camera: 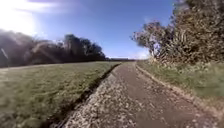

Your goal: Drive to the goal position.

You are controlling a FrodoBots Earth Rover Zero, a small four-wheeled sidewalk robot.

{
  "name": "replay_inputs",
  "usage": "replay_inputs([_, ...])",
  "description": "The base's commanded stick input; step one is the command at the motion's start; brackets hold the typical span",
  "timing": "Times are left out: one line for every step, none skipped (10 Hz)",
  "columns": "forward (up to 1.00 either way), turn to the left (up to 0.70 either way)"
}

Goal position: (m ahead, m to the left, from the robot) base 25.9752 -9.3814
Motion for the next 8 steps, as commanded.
replay_inputs([0.85,-0.34])
replay_inputs([0.85,-0.34])
replay_inputs([0.85,-0.34])
replay_inputs([0.85,-0.34])
replay_inputs([0.85,-0.34])
replay_inputs([0.85,-0.34])
replay_inputs([0.85,-0.09])
replay_inputs([0.85,-0.04])
